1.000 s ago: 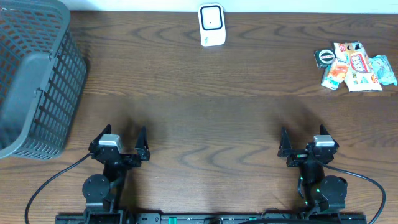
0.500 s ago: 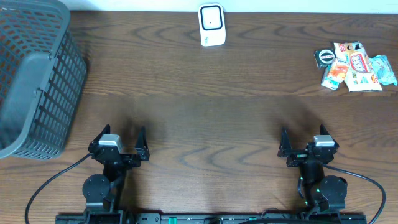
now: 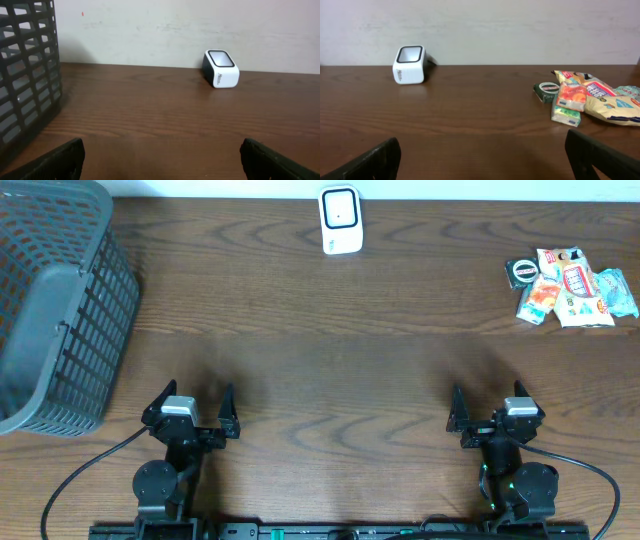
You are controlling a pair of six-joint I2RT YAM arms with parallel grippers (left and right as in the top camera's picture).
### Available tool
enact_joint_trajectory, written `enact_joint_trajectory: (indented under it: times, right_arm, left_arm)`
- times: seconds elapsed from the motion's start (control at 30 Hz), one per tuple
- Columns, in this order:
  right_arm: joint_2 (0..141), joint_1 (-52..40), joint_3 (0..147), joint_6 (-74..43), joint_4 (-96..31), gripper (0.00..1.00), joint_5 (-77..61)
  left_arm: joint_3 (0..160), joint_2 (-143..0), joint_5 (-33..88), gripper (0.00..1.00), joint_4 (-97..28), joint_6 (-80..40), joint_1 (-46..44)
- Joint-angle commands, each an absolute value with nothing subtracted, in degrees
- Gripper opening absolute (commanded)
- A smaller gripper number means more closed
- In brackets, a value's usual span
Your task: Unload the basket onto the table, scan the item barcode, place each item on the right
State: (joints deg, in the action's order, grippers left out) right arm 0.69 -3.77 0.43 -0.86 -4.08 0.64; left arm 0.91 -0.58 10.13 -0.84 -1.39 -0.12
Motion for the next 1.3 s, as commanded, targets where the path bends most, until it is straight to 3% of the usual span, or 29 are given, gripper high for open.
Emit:
enact_joint_trajectory:
  times: [0.0, 1.27]
  right_arm:
    - [0.3, -3.4, 0.3, -1.0, -4.3, 0.99, 0.5]
    - [0.3, -3.4, 0.3, -1.0, -4.3, 0.99, 0.5]
  left_arm:
    - [0.2, -0.1, 11.1, 0.98, -3.5, -0.4, -0.3]
    - [0.2, -0.1, 8.4, 0.98, -3.7, 0.3, -0.3]
